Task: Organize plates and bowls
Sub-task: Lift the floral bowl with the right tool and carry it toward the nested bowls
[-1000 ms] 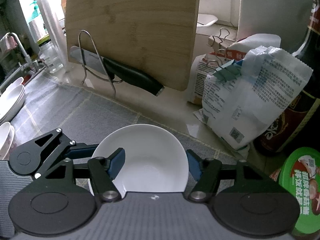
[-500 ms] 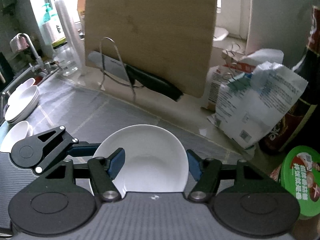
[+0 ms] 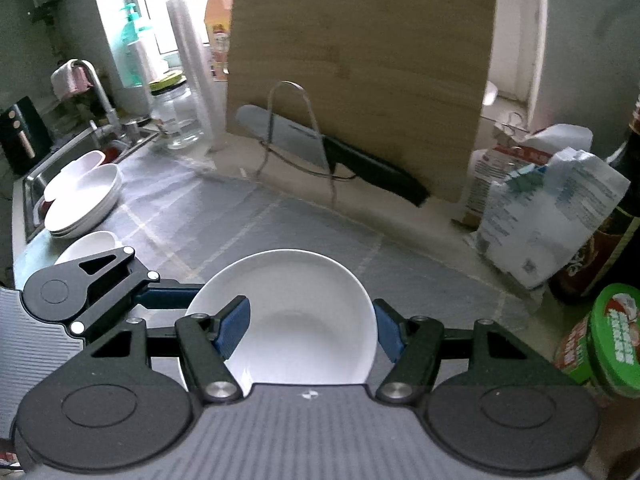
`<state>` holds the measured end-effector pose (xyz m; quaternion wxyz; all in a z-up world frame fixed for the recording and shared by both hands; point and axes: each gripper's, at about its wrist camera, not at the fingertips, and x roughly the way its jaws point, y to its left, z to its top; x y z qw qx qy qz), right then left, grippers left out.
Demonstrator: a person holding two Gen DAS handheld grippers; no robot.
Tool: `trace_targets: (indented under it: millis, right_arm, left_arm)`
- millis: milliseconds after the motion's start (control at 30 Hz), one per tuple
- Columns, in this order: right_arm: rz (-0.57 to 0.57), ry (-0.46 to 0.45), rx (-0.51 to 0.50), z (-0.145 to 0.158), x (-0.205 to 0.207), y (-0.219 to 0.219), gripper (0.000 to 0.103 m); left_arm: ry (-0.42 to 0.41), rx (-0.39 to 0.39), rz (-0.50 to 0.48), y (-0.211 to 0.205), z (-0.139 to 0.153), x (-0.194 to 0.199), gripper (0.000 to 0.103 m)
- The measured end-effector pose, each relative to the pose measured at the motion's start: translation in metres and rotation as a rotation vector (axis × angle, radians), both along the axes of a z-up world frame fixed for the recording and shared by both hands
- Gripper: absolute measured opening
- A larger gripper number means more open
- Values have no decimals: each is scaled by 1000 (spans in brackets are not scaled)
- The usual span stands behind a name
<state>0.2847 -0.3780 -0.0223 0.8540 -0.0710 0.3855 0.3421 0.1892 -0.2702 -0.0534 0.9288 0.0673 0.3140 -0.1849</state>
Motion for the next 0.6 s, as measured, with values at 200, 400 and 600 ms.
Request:
trace_targets:
  millis: [200, 400, 600]
  right_arm:
    - [20, -10, 17, 7, -24, 22, 72]
    - [67, -14, 25, 14, -43, 55, 72]
    - [137, -24, 17, 18, -57, 93, 72]
  left_arm:
    - [-3, 3, 20, 23, 8, -23, 96]
    - [2, 2, 66, 52, 14, -44, 96]
    - [7, 10, 123, 85, 19, -64, 96]
